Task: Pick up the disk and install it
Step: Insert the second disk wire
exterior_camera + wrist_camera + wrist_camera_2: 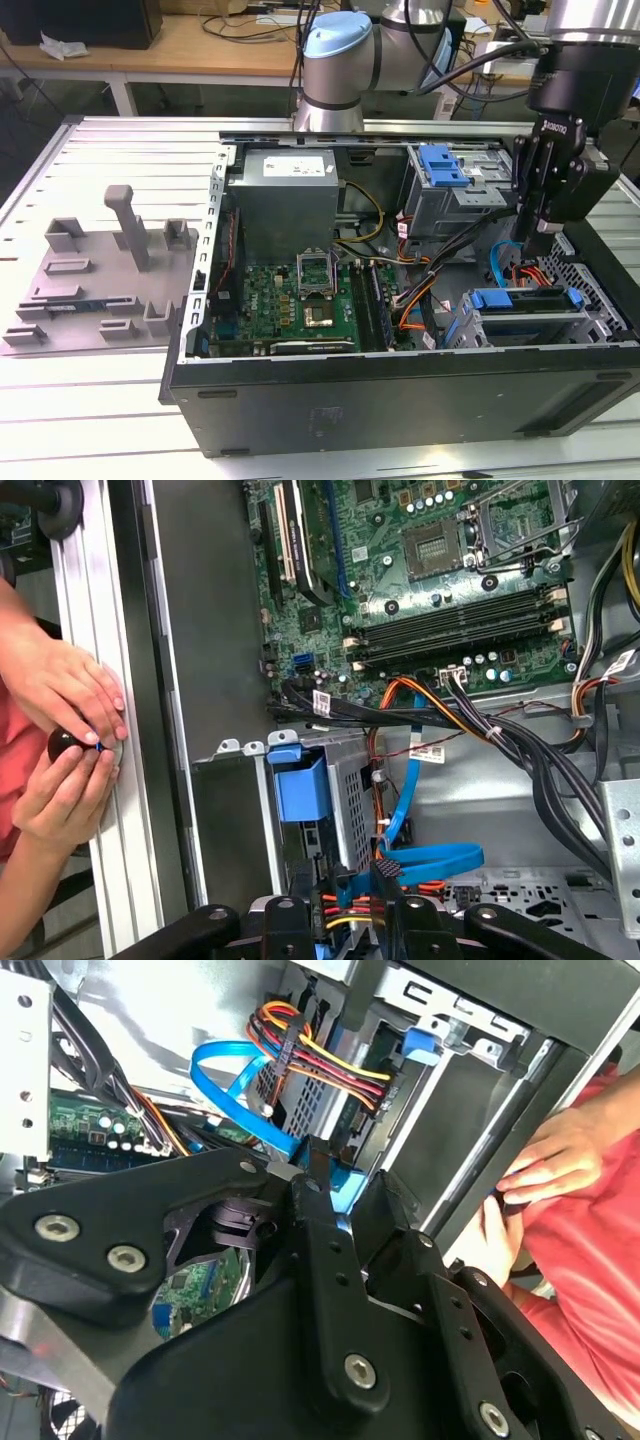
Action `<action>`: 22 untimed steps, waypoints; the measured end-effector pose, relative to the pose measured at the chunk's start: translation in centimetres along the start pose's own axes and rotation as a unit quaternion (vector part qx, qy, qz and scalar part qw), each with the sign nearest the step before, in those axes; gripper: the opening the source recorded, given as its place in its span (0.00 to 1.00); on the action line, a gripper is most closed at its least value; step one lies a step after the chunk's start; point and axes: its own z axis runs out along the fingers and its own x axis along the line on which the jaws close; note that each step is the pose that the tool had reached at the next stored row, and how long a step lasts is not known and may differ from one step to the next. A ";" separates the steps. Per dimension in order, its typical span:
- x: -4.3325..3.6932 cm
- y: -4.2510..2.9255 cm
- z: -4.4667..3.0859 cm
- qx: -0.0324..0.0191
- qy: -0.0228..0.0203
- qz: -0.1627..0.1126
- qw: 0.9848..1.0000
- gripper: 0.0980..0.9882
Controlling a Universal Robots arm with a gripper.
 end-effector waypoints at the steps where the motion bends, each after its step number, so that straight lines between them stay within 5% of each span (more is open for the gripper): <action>1: -0.01 0.00 0.03 0.000 0.000 0.000 1.000 0.30; 6: -0.13 0.01 0.21 0.000 0.000 0.000 1.000 0.28; 9: -0.19 0.02 0.17 -0.002 0.001 -0.001 1.000 0.07; 15: -0.17 0.04 0.26 -0.003 0.002 -0.002 1.000 0.07; 21: 1.16 0.03 0.82 0.001 -0.014 -0.004 1.000 0.07; 22: 1.33 0.01 0.87 0.002 -0.020 -0.004 1.000 0.07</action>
